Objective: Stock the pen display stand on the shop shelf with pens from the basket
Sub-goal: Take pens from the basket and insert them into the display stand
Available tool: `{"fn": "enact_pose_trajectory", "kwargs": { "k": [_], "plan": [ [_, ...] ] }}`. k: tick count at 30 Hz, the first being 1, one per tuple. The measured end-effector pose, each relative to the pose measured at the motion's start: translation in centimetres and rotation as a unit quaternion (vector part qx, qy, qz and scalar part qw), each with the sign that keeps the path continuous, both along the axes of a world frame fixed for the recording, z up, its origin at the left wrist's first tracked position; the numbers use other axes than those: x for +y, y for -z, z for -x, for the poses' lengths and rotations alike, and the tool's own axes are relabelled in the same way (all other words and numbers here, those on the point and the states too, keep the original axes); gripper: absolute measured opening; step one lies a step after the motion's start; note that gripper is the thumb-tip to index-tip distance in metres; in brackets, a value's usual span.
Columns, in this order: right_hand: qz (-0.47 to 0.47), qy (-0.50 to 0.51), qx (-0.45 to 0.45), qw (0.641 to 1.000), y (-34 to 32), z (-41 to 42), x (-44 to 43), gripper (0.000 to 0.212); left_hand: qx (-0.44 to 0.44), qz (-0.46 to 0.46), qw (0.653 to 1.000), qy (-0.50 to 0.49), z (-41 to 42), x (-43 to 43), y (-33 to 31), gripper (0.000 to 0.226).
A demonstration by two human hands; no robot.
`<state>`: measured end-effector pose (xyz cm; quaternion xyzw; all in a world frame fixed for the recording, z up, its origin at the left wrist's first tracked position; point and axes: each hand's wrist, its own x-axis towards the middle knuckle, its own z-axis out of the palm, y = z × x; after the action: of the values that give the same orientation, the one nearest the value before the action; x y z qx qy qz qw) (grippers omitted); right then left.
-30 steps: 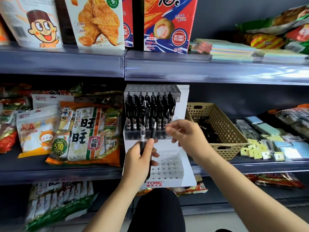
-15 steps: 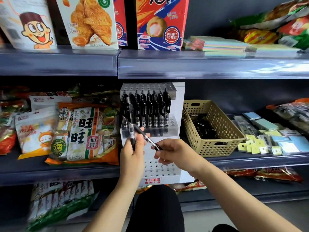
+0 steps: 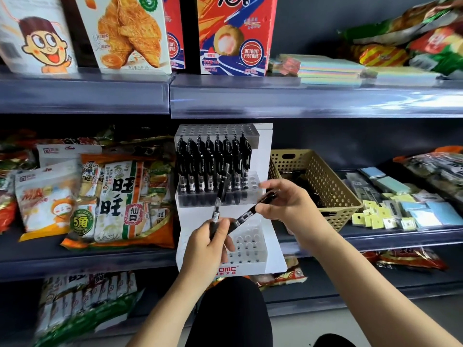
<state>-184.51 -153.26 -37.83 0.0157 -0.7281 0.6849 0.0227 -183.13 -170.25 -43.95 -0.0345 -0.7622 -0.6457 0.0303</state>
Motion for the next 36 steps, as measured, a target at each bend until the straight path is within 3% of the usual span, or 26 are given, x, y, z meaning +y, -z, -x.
{"fn": "enact_pose_trajectory", "kwargs": {
  "k": [3, 5, 7, 11, 14, 18, 21, 36],
  "plan": [
    [0.101, 0.029, -0.039, 0.994, 0.2, 0.1, -0.6, 0.048, 0.016, 0.031, 0.999, -0.012, -0.3, 0.3, 0.1, 0.036],
    [0.181, 0.044, -0.063, 0.981, 0.6, 0.1, -1.3, 0.027, 0.019, 0.021, 0.999, -0.016, -0.3, 0.4, 0.2, 0.031],
    [0.187, 0.045, -0.076, 0.978, 1.2, -0.1, -2.0, 0.008, 0.02, 0.021, 0.999, -0.015, -0.2, 0.5, 0.3, 0.023],
    [0.131, 0.052, -0.051, 0.989, 1.3, -0.2, -2.8, 0.009, 0.017, 0.019, 1.0, -0.017, -0.2, 0.4, 0.7, 0.011],
    [0.058, 0.081, 0.019, 0.995, -0.2, 0.5, -2.3, 0.009, 0.021, -0.009, 1.0, -0.021, 0.1, 0.0, 1.1, 0.026],
    [-0.021, 0.165, 0.133, 0.977, -3.2, 2.7, -0.8, 0.006, 0.037, -0.039, 0.997, -0.061, 0.4, -0.8, 0.9, 0.024],
    [-0.134, 0.186, 0.183, 0.956, -4.8, 4.0, -0.5, 0.007, 0.032, -0.055, 0.995, -0.083, 0.6, -0.9, 0.7, 0.018],
    [-0.377, 0.114, 0.171, 0.903, -2.6, 6.2, -1.4, 0.014, 0.045, -0.061, 0.993, -0.089, 1.3, -1.8, -0.2, 0.022]
  ]
}}
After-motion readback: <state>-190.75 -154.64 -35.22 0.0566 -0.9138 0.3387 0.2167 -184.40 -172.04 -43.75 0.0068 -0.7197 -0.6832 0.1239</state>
